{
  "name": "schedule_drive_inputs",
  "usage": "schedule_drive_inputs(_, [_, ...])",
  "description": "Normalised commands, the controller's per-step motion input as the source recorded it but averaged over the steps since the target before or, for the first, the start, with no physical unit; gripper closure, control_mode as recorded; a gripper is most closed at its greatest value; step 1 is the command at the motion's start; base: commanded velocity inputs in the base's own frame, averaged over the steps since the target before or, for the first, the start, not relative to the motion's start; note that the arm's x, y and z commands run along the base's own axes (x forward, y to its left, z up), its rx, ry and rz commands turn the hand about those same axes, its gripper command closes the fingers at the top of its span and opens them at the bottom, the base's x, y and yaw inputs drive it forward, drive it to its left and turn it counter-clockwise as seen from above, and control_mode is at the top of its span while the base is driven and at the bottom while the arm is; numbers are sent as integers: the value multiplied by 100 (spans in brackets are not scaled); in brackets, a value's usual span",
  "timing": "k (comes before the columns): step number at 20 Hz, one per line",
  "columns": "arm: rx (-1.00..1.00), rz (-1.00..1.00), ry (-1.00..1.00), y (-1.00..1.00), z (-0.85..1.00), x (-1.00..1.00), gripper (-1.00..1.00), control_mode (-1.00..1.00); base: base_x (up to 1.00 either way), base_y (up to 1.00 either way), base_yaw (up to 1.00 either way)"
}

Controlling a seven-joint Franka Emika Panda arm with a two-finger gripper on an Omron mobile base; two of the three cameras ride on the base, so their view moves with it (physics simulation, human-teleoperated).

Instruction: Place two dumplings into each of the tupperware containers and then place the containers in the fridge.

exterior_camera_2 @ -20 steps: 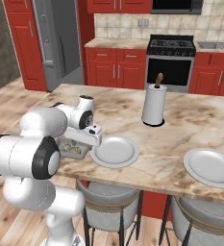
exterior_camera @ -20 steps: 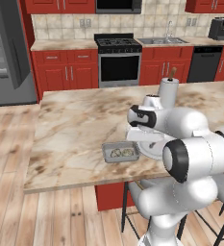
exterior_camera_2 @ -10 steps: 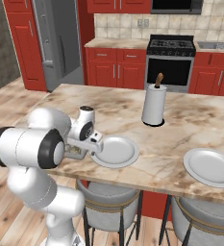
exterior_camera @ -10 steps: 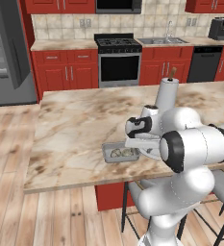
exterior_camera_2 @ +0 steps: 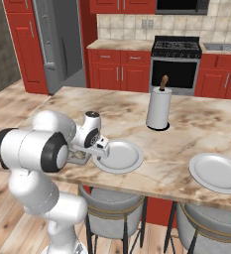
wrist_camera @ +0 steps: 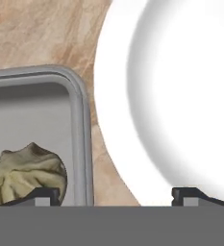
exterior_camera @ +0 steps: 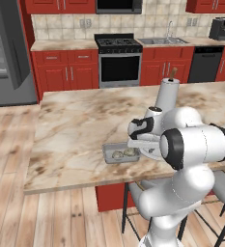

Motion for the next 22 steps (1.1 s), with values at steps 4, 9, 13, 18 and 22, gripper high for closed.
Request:
schedule_drive_inputs(4, [0, -3, 0, 0, 0, -30, -100, -100, 0, 0, 0])
schedule_drive_inputs(9, [0, -5, 0, 0, 0, -45, -100, -100, 0, 0, 0])
schedule_drive_inputs(13, [0, -8, 0, 0, -2, -11, -100, -100, 0, 0, 0])
schedule_drive_inputs(18, [0, -7, 0, 0, -1, 10, -100, -100, 0, 0, 0])
schedule_drive_inputs(22, [0, -8, 0, 0, -4, 23, -100, -100, 0, 0, 0])
